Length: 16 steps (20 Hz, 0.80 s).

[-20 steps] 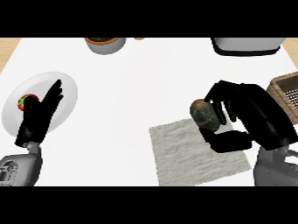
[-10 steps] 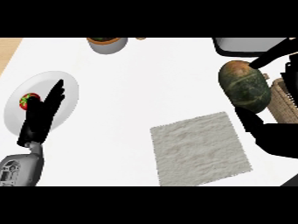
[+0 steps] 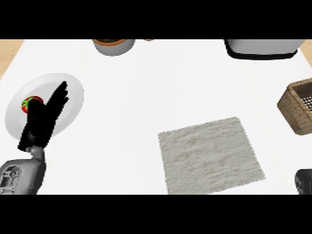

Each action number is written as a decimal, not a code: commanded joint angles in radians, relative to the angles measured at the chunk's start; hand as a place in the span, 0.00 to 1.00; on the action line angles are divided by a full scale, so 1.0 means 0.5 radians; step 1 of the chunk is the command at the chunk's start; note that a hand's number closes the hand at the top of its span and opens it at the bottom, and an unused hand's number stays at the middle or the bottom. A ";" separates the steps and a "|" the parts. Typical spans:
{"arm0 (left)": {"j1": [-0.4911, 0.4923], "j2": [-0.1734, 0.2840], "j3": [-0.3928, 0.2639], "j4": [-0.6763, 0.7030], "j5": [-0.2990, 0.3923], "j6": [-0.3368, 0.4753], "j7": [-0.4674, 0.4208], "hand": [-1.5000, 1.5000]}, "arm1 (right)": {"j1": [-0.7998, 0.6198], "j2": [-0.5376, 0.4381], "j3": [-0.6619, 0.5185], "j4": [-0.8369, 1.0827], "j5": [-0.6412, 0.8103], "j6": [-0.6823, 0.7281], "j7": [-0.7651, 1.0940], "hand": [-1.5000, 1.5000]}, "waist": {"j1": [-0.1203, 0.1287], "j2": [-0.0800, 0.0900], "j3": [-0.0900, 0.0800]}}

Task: Pick the squash from the placemat and place it in the basket

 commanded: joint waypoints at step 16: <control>-0.023 -0.018 -0.014 0.011 -0.011 -0.005 -0.017 0.50 | 0.038 -1.363 0.085 1.275 0.494 0.239 -0.902 1.00 | 0.049 0.034 0.004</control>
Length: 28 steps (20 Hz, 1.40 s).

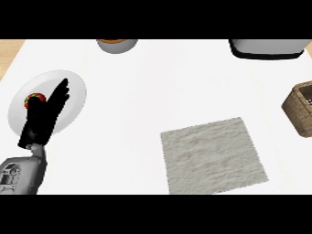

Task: Pick the squash from the placemat and place it in the basket

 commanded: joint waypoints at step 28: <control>-0.094 0.018 0.032 0.016 0.018 -0.047 0.058 0.50 | 0.356 -0.183 -0.168 1.556 0.091 -0.810 -1.363 0.00 | 0.011 -0.003 0.001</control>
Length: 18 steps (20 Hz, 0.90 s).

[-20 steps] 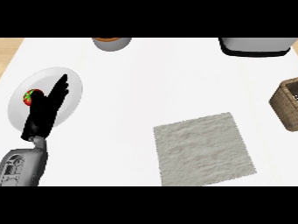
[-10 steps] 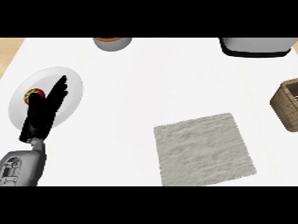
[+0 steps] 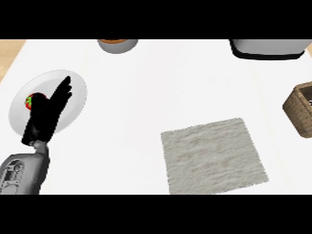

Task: Pick the squash from the placemat and place it in the basket

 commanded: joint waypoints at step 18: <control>0.131 0.004 0.020 -0.019 0.001 -0.005 -0.126 0.50 | 0.145 -0.501 -0.750 0.552 -0.428 -0.442 -0.143 0.00 | -0.016 0.002 0.003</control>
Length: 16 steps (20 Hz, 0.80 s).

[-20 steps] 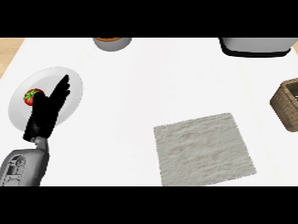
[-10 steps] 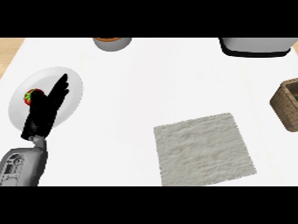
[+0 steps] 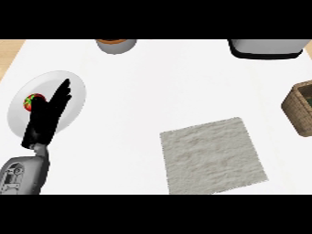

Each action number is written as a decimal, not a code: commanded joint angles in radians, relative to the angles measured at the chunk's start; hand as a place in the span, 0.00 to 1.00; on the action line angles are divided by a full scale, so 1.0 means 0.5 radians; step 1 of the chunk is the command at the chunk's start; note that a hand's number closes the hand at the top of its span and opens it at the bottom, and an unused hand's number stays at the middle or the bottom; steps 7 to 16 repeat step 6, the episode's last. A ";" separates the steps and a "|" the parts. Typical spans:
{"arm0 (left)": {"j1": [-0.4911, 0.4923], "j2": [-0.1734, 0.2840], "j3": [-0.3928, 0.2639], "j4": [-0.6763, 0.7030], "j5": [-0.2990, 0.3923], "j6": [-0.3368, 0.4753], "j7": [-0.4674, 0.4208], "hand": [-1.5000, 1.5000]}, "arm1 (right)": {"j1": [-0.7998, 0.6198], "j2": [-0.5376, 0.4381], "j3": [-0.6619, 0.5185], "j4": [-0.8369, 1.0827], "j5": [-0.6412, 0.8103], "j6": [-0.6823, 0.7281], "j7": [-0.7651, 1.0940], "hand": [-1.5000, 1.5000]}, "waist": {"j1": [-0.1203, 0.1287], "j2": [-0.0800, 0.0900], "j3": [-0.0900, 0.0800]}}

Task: Pick the squash from the placemat and place it in the basket

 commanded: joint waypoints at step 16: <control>-0.062 0.062 0.018 -0.072 0.022 -0.052 0.125 0.50 | 0.292 -0.511 -0.297 0.495 -0.169 0.244 -0.286 0.00 | 0.000 0.012 0.008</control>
